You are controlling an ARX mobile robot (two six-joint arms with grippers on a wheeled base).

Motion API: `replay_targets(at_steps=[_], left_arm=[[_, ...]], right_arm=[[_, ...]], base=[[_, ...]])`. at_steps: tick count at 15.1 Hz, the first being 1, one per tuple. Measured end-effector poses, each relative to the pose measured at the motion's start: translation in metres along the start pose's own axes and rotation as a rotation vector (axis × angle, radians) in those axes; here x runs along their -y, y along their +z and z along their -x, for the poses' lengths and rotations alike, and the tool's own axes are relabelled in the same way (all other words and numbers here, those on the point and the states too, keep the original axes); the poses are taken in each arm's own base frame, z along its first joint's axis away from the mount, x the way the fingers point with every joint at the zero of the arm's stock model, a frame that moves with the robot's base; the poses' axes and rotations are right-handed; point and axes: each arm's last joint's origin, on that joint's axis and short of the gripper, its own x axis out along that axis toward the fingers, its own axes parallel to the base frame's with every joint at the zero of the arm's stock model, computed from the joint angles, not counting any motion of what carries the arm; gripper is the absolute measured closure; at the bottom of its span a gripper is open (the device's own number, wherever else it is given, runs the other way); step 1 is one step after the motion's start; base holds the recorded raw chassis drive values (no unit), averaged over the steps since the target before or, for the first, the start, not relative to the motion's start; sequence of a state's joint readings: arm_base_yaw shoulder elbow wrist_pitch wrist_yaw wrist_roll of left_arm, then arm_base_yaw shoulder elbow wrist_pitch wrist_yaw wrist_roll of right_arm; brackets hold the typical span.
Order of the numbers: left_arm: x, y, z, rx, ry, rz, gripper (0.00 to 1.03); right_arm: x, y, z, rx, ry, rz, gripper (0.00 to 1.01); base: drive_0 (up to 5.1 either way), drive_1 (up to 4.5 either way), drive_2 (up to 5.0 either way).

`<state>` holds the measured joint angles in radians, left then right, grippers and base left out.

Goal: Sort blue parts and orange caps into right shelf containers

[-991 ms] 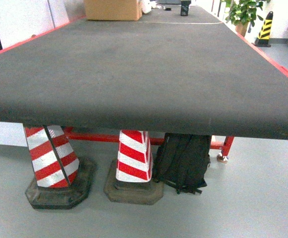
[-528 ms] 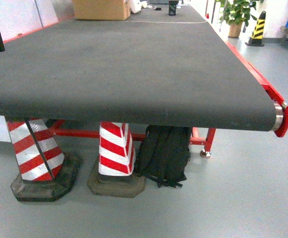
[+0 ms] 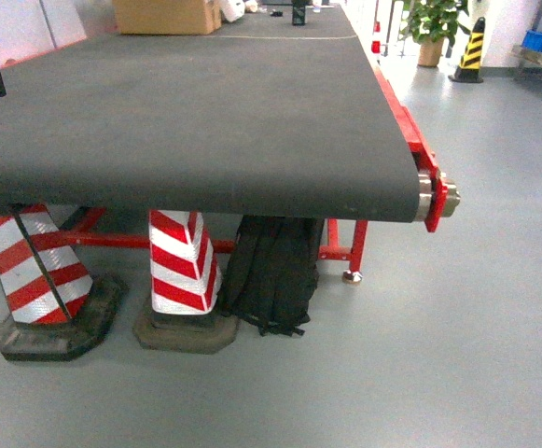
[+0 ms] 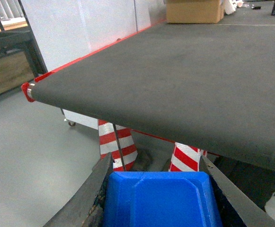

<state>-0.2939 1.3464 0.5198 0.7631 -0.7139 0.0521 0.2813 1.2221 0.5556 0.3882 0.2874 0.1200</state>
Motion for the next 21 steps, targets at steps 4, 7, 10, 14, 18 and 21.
replay_targets(at_steps=[4, 7, 10, 14, 18, 21], left_arm=[[0.0, 0.0001, 0.0, 0.001, 0.0, 0.001, 0.62], [0.0, -0.0002, 0.0, -0.001, 0.0, -0.001, 0.62], [0.0001, -0.0005, 0.0, -0.004, -0.001, -0.003, 0.62], [0.0, 0.0, 0.0, 0.001, 0.0, 0.0, 0.62], [0.0, -0.0002, 0.0, -0.001, 0.0, -0.001, 0.62], [0.0, -0.0002, 0.0, -0.001, 0.0, -0.001, 0.62]], right_arm=[[0.0002, 0.0008, 0.0001, 0.007, -0.001, -0.002, 0.59], [0.0001, 0.0002, 0.0, 0.002, -0.001, -0.001, 0.59], [0.0001, 0.0001, 0.0, 0.001, -0.001, 0.0, 0.59], [0.0001, 0.0002, 0.0, 0.002, -0.001, -0.001, 0.59], [0.0001, 0.0002, 0.0, 0.002, -0.002, -0.001, 0.59], [0.0002, 0.0003, 0.0, 0.003, -0.003, -0.001, 0.59]], base=[[4.6, -4.01, -0.5], [4.6, -4.03, -0.5], [4.5, -4.01, -0.5], [4.6, -4.01, -0.4], [4.6, -4.07, -0.4], [4.5, -4.15, 0.0]])
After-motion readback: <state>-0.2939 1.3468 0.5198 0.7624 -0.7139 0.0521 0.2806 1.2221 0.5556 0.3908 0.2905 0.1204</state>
